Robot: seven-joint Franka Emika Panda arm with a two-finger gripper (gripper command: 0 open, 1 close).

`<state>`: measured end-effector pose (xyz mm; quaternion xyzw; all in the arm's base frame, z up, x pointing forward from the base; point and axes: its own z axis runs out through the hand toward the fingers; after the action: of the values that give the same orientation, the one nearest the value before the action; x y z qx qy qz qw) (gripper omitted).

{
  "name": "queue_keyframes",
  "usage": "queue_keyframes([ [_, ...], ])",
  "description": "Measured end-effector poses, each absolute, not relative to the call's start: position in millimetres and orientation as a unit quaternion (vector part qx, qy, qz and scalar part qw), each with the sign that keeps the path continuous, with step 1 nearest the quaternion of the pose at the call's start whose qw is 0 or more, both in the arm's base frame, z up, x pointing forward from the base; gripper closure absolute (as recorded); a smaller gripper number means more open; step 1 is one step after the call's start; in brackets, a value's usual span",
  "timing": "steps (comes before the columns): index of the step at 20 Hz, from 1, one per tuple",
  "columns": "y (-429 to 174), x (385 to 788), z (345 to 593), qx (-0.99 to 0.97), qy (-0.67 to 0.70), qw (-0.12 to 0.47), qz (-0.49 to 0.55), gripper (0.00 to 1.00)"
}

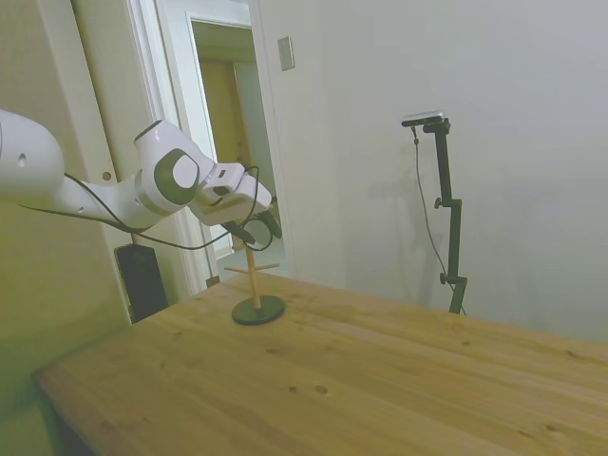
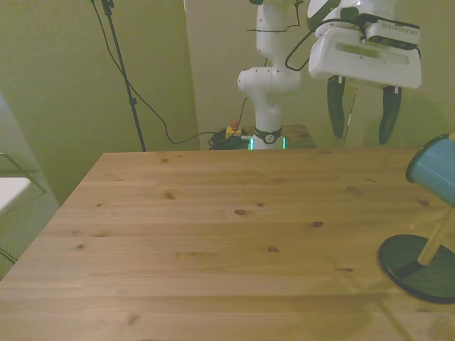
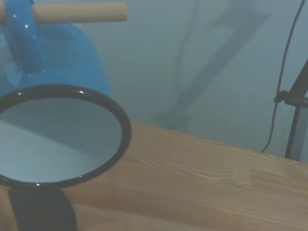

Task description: Unload the mug

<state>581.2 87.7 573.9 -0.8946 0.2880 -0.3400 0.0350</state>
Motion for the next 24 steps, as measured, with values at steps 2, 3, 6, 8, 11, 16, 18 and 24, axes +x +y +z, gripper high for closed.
queue_keyframes([
  [2,93.1,581.0,573.9,-0.899,0.279,0.031,-0.335,0.0],
  [3,93.0,581.0,574.1,-0.899,0.279,0.032,-0.335,0.0],
  [6,93.9,581.8,575.6,-0.9,0.275,0.031,-0.336,0.0],
  [8,97.4,582.4,575.0,-0.903,0.268,0.031,-0.336,0.0],
  [11,103.0,585.9,575.5,-0.906,0.248,0.043,-0.34,0.0],
  [16,95.4,597.3,574.3,-0.902,0.219,0.067,-0.366,0.0],
  [18,88.3,603.7,571.2,-0.902,0.207,0.081,-0.371,0.0],
  [24,82.2,623.0,557.4,-0.91,0.157,0.115,-0.367,0.0],
])
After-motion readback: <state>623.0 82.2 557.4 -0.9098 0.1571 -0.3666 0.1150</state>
